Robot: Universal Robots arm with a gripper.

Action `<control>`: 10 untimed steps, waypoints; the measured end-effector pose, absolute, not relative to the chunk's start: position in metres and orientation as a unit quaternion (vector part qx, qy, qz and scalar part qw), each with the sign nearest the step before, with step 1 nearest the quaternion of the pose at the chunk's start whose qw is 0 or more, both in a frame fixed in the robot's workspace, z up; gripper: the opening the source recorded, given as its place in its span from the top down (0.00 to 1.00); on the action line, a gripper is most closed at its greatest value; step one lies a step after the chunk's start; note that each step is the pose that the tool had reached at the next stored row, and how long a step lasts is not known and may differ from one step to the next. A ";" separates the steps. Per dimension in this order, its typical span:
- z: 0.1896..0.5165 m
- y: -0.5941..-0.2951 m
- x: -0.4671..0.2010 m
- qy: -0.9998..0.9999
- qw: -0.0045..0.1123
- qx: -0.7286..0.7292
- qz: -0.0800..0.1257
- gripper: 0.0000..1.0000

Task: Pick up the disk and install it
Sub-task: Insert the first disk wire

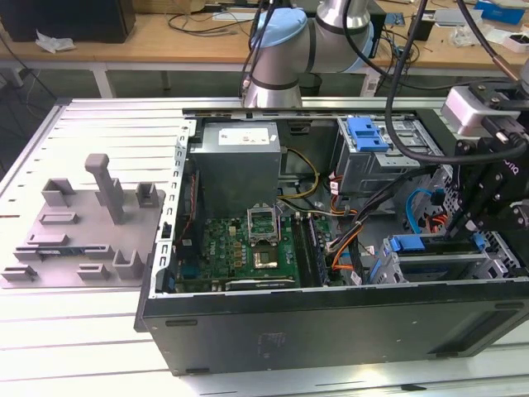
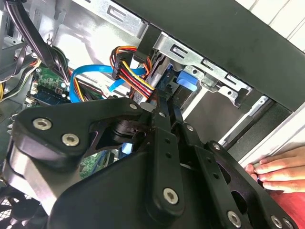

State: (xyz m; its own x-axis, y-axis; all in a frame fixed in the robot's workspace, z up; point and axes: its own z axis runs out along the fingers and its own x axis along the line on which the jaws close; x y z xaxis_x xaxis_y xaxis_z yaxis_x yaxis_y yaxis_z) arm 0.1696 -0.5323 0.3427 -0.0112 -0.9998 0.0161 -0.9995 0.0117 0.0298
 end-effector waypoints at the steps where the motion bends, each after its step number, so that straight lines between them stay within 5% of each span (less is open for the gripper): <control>1: 0.342 -0.532 0.170 -0.711 0.016 0.703 -0.005 0.84; 10: 0.341 -0.532 0.170 -0.711 0.016 0.703 -0.005 0.84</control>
